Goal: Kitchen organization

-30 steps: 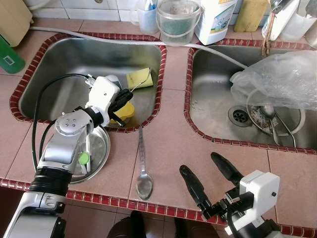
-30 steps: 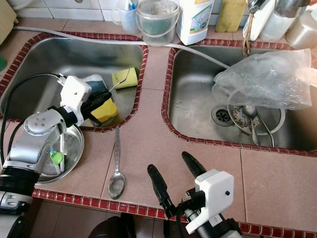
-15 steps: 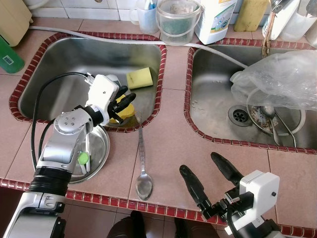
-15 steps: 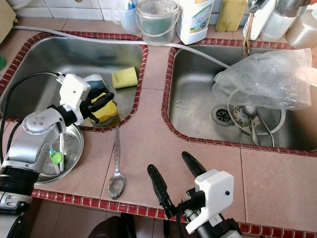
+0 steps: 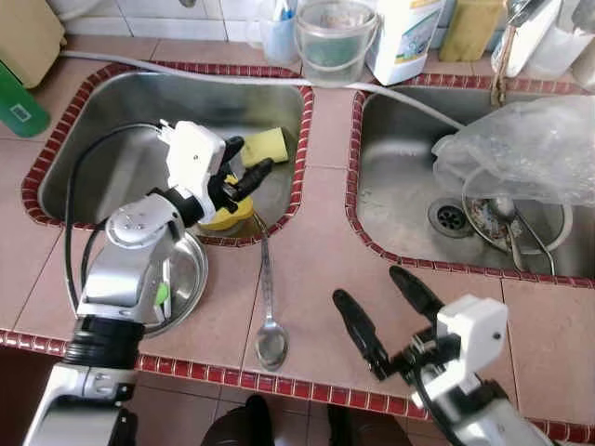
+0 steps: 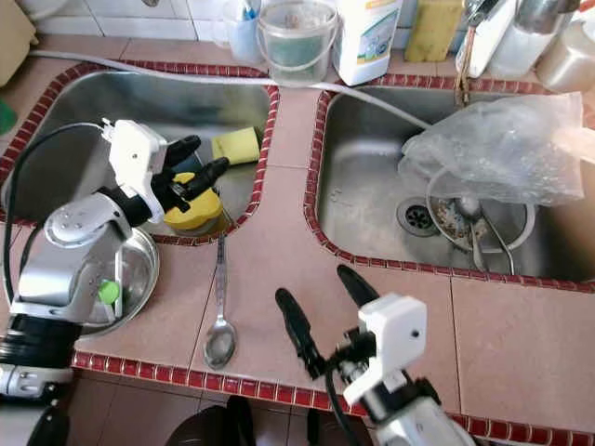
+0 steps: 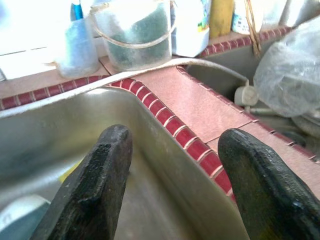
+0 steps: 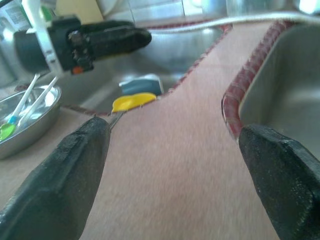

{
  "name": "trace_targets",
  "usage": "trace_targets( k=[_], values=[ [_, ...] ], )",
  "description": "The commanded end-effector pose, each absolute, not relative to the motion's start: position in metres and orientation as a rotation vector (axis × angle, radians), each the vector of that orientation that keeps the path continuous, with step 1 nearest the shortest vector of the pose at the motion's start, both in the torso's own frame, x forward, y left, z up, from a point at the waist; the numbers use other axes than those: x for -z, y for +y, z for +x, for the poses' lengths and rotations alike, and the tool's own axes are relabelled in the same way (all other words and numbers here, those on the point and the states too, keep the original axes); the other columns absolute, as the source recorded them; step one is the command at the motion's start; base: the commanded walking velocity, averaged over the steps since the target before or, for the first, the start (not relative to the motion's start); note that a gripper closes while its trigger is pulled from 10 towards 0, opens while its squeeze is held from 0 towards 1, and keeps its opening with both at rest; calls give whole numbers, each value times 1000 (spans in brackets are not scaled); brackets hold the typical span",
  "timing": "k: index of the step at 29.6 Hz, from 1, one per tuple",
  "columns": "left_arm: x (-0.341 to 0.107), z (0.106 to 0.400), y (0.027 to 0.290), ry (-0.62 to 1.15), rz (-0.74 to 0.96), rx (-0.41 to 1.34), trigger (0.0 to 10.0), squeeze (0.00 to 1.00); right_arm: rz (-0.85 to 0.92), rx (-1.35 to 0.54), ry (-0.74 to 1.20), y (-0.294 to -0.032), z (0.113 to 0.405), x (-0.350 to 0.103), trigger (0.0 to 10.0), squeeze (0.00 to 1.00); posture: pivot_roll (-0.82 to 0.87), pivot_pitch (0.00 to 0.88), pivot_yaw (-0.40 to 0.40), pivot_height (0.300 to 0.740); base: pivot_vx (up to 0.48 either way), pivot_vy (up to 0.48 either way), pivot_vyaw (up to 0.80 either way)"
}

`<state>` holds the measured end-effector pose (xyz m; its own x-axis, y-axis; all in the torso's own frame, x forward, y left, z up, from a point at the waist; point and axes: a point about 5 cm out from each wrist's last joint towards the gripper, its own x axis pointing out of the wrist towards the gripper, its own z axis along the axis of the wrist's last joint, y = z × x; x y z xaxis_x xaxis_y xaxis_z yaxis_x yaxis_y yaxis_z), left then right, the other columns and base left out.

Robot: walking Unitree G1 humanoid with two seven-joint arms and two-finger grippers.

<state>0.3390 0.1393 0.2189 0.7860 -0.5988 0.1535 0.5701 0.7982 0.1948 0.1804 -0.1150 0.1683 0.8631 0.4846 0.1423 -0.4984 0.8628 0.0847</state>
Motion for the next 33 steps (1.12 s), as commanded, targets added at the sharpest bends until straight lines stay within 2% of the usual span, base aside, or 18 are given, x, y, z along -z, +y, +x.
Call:
trace_targets(
  k=[1, 3, 4, 12, 18, 21, 25, 29, 33],
  values=[
    [-217, 334, 141, -221, 119, 599, 10000, 600, 112, -476, -123, -118, 190, -164, 10000, 0, -193, 165, 70, 740, 0, 0, 0],
    [-216, 332, 140, -227, 117, 598, 10000, 600, 112, -460, -128, -119, 194, -164, 10000, 0, -193, 165, 70, 740, 0, 0, 0],
    [-214, 330, 138, -226, 92, 585, 10000, 0, 108, -444, -140, -120, 201, -164, 10000, 0, -189, 149, 65, 740, 0, 0, 0],
    [-211, 327, 134, -250, 5, 459, 10000, 0, 109, -380, -242, -119, 238, -177, 10000, 0, -177, 114, 52, 740, 0, 0, 0],
    [-209, 325, 143, -276, 14, 312, 10000, 0, 53, -192, -277, -138, 269, -179, 10000, 0, -166, 82, 51, 740, 0, 0, 0],
    [-207, 324, 144, -276, 22, 300, 10000, 0, 44, -165, -279, -140, 272, -179, 10000, 0, -166, 82, 51, 740, 0, 0, 0],
    [-178, 324, 163, -211, -23, 173, 10000, 0, -87, -51, -198, -149, 292, -164, 10000, 0, -161, 43, 46, 740, 0, 0, 0],
    [-160, 321, 169, -209, 10, 117, 10000, 0, -29, -76, -222, -147, 297, -159, 10000, 0, -157, 25, 39, 740, 0, 0, 0],
    [-147, 317, 167, -190, 5, 122, 10000, 0, -62, -23, -226, -149, 301, -152, 10000, 0, -148, 10, 28, 740, 0, 0, 0]
  ],
)
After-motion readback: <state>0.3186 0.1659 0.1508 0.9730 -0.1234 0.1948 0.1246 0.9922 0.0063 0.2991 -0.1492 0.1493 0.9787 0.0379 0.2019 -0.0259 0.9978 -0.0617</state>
